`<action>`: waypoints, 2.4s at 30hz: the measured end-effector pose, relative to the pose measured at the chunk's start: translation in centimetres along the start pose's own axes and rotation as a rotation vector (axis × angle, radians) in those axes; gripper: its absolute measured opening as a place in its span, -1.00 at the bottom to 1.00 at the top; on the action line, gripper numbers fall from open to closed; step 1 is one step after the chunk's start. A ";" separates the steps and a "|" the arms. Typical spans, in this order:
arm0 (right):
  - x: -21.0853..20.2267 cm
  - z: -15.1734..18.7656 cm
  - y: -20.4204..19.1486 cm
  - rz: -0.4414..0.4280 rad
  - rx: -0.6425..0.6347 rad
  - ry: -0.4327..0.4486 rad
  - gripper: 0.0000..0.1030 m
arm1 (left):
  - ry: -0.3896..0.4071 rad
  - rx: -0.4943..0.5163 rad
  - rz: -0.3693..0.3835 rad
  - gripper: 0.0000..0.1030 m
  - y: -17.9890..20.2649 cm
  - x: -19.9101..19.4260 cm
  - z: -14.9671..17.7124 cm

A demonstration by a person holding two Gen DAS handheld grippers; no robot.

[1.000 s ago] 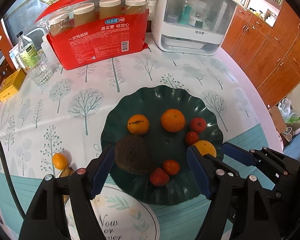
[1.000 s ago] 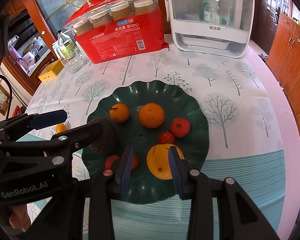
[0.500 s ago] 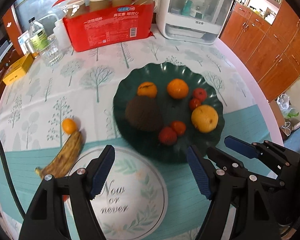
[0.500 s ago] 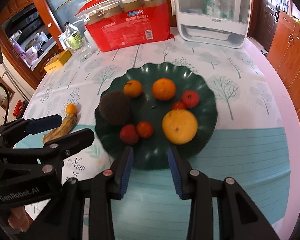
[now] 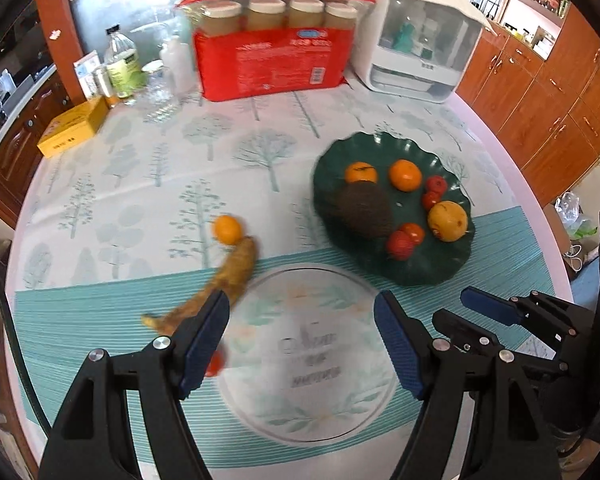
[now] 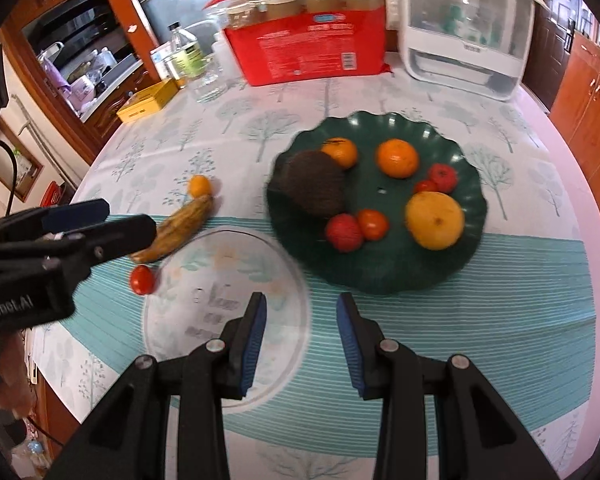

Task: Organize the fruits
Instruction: 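Withdraw both tools from the green plate toward the banana, then grasp the brown banana with the left tool while the right tool grasps the last cherry tomato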

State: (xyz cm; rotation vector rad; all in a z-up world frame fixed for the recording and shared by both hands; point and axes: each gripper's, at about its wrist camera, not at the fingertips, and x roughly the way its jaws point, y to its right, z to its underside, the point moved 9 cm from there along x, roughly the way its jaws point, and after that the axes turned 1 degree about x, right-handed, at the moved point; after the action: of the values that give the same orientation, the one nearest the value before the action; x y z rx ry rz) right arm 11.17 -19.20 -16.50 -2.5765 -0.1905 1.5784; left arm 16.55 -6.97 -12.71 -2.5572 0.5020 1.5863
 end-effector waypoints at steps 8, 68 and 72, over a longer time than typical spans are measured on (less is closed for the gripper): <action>1.7 -0.5 -6.3 -0.015 -0.018 -0.017 -0.29 | 0.029 0.077 -0.067 0.55 -8.0 -2.8 0.0; 8.9 3.5 -8.0 0.120 0.144 -0.074 -0.37 | -0.224 0.299 0.088 0.04 -6.7 14.1 2.5; 8.6 3.5 -7.4 0.124 0.151 -0.068 -0.38 | -0.195 0.317 0.053 -0.21 -6.4 14.3 2.0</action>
State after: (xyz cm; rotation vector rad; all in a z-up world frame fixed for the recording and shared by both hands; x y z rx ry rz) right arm 11.53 -10.33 -24.43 -2.4639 0.0816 1.6528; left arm 22.70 -3.66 -26.92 -2.1516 0.7378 1.6022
